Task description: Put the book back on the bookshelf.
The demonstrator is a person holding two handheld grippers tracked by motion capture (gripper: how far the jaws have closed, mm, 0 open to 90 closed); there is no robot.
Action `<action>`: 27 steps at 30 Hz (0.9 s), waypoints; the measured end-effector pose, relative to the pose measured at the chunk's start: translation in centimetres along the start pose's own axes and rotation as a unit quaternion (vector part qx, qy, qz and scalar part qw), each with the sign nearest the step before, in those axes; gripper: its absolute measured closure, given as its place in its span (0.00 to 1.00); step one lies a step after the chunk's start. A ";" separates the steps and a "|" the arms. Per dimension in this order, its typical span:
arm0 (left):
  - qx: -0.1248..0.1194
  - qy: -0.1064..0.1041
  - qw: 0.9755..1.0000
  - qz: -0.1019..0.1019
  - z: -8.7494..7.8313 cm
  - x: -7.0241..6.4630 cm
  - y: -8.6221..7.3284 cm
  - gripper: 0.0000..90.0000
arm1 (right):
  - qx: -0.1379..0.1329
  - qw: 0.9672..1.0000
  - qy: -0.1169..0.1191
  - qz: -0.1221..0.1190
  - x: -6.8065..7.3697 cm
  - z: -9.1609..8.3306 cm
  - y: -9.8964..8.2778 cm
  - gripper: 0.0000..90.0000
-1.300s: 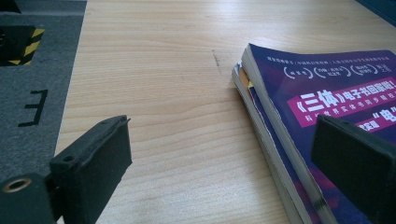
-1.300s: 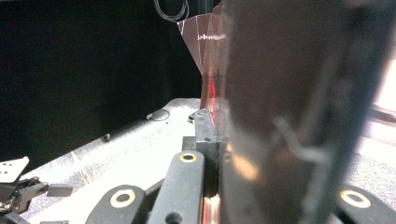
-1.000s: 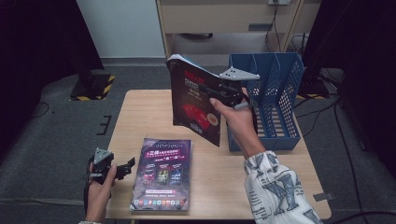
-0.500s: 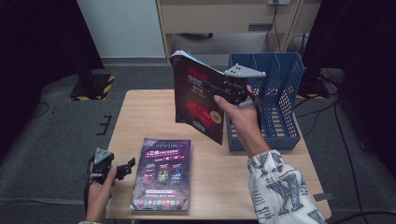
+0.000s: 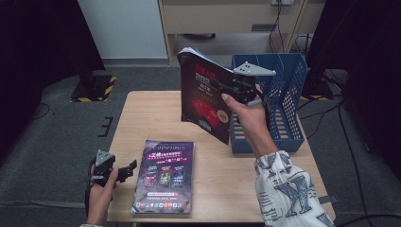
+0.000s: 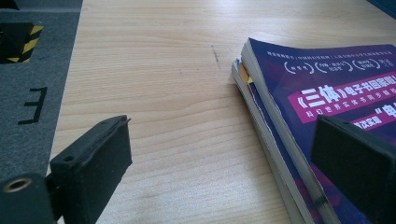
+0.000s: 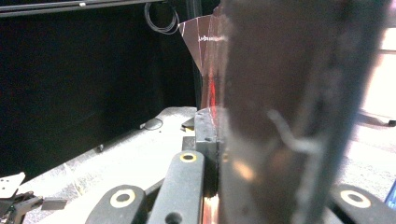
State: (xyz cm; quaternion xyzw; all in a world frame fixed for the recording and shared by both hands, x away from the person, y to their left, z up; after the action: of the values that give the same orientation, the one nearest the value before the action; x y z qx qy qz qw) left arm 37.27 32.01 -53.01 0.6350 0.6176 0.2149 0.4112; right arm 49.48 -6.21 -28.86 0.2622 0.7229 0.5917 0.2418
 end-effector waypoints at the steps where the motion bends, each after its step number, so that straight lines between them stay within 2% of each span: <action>1: 0.001 0.000 1.000 0.000 0.0 0.0 0.0 0.06 | 0.001 1.000 -0.002 0.001 -0.2 -0.2 0.0 0.97; 27: 0.004 0.001 1.000 0.000 0.2 0.0 -0.2 0.05 | -0.007 0.999 -0.043 0.011 -3.4 -3.9 0.7 0.97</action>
State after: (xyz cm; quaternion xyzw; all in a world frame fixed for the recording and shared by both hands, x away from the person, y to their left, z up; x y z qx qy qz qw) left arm 37.26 31.91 -53.26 0.6366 0.6189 0.2125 0.4081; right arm 49.50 -11.16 -27.35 0.2933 0.7048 0.5878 0.2679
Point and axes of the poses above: each handheld gripper's, and its own axes: z roughly forward along the jaws, y roughly out of its top, x roughly to its left, the point moved 5 cm from there along z, roughly forward along the jaws, and after that the axes turned 9 degrees about -z, right-handed, at the moved point
